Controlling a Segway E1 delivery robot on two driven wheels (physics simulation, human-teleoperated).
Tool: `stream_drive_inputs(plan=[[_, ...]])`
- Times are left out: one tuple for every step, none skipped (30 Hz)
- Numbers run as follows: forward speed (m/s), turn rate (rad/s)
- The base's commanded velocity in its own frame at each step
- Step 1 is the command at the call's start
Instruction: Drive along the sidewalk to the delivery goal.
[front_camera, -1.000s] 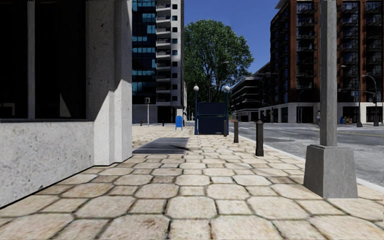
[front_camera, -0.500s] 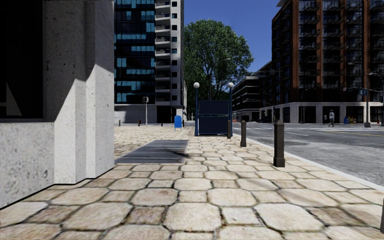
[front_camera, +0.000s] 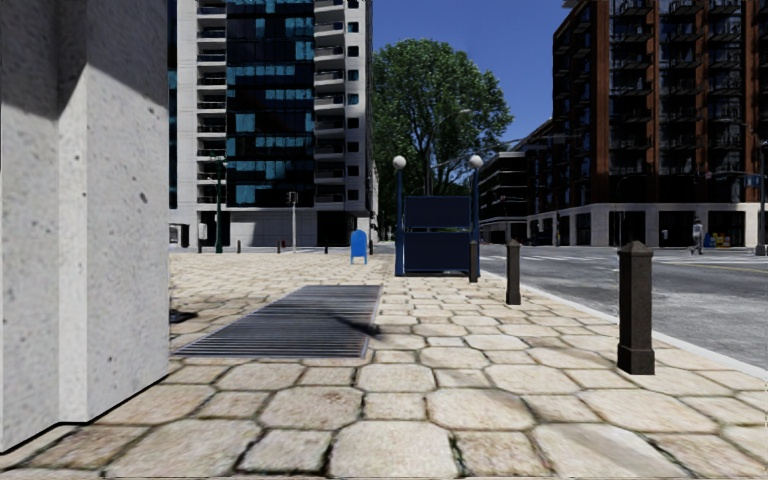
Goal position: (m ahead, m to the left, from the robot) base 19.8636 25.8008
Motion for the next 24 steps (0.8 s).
stream_drive_inputs(plan=[[1.87,0.26],[1.87,0.26],[1.87,0.26],[1.87,0.26],[1.87,0.26],[1.87,0.26],[1.87,0.26],[1.87,0.26],[1.87,0.26],[1.87,0.26],[1.87,0.26],[1.87,0.26],[1.87,0.26],[1.87,0.26],[1.87,0.26],[1.87,0.26],[1.87,0.26],[1.87,0.26],[1.87,0.26],[1.87,0.26],[1.87,0.26],[1.87,0.26],[1.87,0.26],[1.87,0.26]])
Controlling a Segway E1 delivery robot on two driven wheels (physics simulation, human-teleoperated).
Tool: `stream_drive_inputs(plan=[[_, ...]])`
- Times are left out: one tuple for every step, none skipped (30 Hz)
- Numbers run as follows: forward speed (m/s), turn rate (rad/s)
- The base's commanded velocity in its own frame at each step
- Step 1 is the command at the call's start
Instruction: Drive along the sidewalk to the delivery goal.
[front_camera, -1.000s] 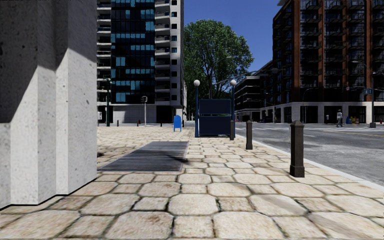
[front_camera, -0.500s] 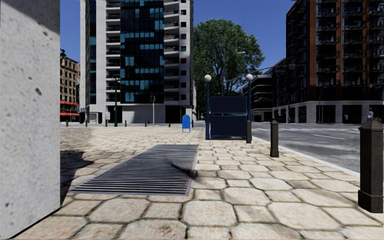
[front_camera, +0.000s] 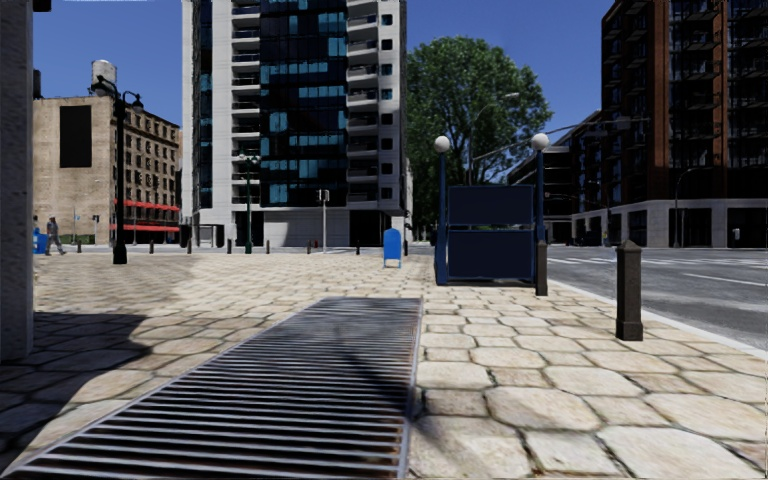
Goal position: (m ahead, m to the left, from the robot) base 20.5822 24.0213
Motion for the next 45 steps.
stream_drive_inputs(plan=[[1.87,0.26],[1.87,0.27],[1.87,0.27],[1.87,0.28],[1.87,0.29],[1.87,0.31],[1.87,0.31],[1.87,0.31],[1.87,0.31],[1.87,0.31],[1.87,0.31],[1.87,0.31],[1.87,0.31],[1.87,0.31],[1.87,0.31],[1.87,0.31],[1.87,0.31],[1.87,0.31],[1.87,0.31],[1.87,0.31],[1.87,0.31],[1.87,0.31],[1.87,0.31],[1.87,0.31],[1.87,0.31],[1.87,0.31],[1.87,0.31],[1.87,0.31],[1.87,0.31],[1.87,0.31],[1.87,0.51],[1.87,0.51],[1.87,0.51],[1.87,0.51],[1.87,0.51],[1.87,0.51],[1.87,0.51],[1.87,0.51],[1.87,0.51],[1.87,0.51],[1.87,0.51],[1.87,0.51],[1.87,0.51],[1.87,0.51],[1.87,0.51]])
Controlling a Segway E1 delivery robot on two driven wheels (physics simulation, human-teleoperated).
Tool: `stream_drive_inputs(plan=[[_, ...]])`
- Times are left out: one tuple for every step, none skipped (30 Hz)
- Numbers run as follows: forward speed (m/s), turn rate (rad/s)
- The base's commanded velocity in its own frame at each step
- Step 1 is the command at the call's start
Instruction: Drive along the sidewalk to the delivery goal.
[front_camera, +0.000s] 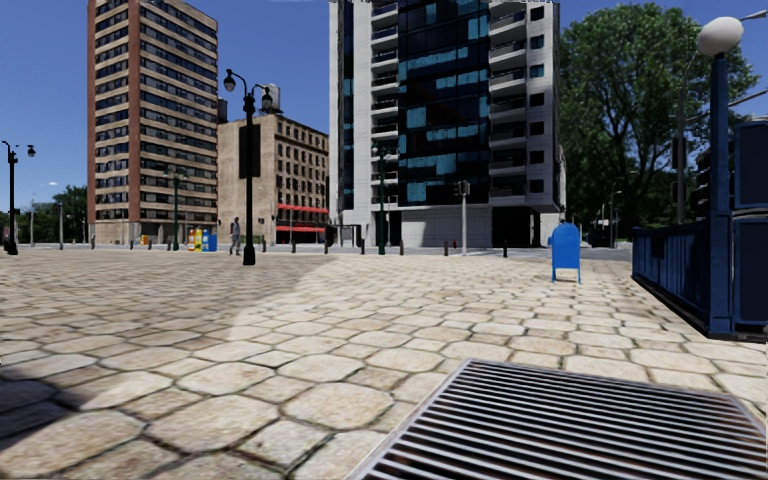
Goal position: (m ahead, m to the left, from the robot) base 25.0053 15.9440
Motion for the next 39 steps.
stream_drive_inputs(plan=[[1.87,0.51],[1.87,0.51],[1.87,0.51],[1.87,0.45],[1.87,0.0],[1.87,0.0],[1.87,0.0],[1.87,0.0],[1.87,0.0],[1.87,0.0],[1.87,0.0],[1.87,0.0],[1.87,0.0],[1.87,0.0],[1.87,0.0],[1.87,0.0],[1.84,0.0],[1.82,0.0],[1.82,0.0],[1.81,0.0],[1.81,0.0],[1.81,0.0],[1.81,0.0],[1.81,0.0],[1.81,0.0],[1.81,0.0],[1.81,0.0],[1.81,0.0],[1.81,0.0],[1.81,0.0],[1.81,0.0],[1.81,0.0],[1.81,0.0],[1.81,0.0],[1.81,0.0],[1.81,0.0],[1.81,0.0],[1.81,0.0],[1.81,0.0]])
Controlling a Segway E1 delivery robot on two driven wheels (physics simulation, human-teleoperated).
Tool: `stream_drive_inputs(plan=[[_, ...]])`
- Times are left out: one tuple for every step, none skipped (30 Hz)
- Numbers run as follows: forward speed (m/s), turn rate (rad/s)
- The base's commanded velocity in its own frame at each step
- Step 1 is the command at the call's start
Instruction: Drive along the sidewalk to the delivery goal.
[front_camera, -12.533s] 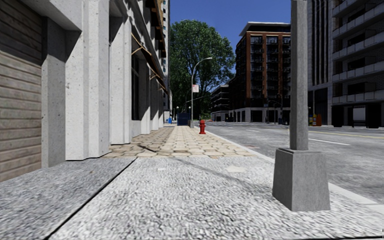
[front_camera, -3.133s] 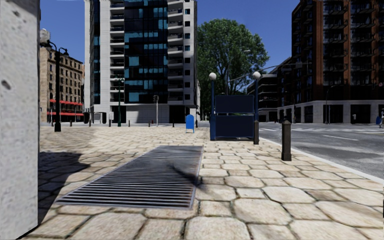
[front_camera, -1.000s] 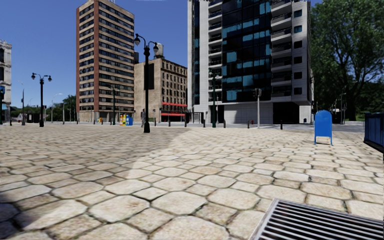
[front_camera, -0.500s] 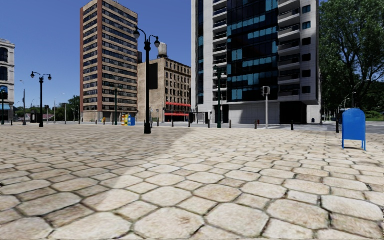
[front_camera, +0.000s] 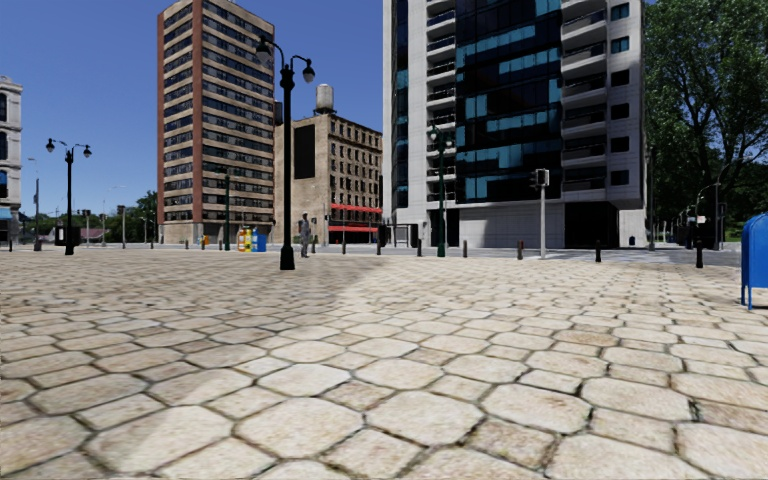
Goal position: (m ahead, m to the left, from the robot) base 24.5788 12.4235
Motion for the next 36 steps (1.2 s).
stream_drive_inputs(plan=[[1.81,0.0],[1.81,0.0],[1.81,0.0],[1.81,0.0],[1.81,0.0],[1.81,0.0],[1.81,0.0],[1.81,0.0],[1.81,0.0],[1.81,0.0],[1.81,0.0],[1.81,0.0],[1.81,0.0],[1.81,0.0],[1.81,0.0],[1.81,0.0],[1.81,0.0],[1.81,0.0],[1.81,0.0],[1.81,0.0],[1.81,0.0],[1.81,0.0],[1.81,0.0],[1.81,0.0],[1.81,0.0],[1.81,0.0],[1.81,0.0],[1.81,0.0],[1.81,0.0],[1.8,0.0],[1.8,0.0],[1.8,0.0],[1.79,0.0],[1.79,0.0],[1.79,0.0],[1.79,0.0]])
